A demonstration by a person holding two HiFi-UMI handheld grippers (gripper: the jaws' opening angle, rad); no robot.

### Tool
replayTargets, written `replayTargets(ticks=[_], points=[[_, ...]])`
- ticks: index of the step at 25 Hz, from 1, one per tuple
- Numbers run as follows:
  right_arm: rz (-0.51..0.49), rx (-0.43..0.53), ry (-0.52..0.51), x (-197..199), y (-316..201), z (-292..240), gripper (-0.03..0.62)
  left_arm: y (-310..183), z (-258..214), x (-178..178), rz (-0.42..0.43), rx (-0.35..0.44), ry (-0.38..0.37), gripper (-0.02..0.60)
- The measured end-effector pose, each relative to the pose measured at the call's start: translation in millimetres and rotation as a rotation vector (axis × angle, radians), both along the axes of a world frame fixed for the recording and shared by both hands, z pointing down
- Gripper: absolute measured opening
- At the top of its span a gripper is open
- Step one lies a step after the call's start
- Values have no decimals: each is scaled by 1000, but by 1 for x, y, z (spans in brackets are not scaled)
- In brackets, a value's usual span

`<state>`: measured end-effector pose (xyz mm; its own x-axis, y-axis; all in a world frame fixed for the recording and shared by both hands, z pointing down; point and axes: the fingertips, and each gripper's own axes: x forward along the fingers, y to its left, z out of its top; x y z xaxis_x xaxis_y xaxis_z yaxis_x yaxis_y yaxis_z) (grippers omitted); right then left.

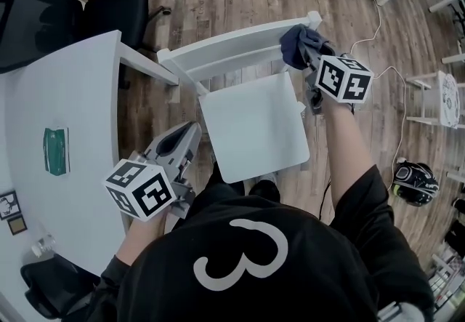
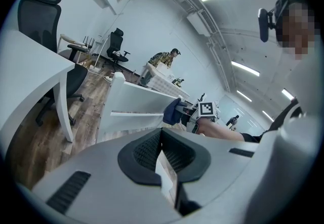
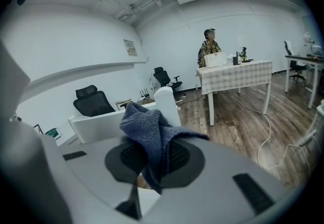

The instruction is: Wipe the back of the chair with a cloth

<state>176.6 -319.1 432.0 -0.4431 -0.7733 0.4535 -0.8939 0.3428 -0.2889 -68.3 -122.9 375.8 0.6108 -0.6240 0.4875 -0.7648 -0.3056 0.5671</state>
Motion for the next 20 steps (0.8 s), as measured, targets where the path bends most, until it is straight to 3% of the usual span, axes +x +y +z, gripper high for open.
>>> replayTargets(ticks=[13,20], points=[[37,22,-75,-7,23,-11,54,17,1,-6,-27,0,16,14],[-57,37,-103,-57,62,-20,54,20,4,-15,-46,-1,35,14]])
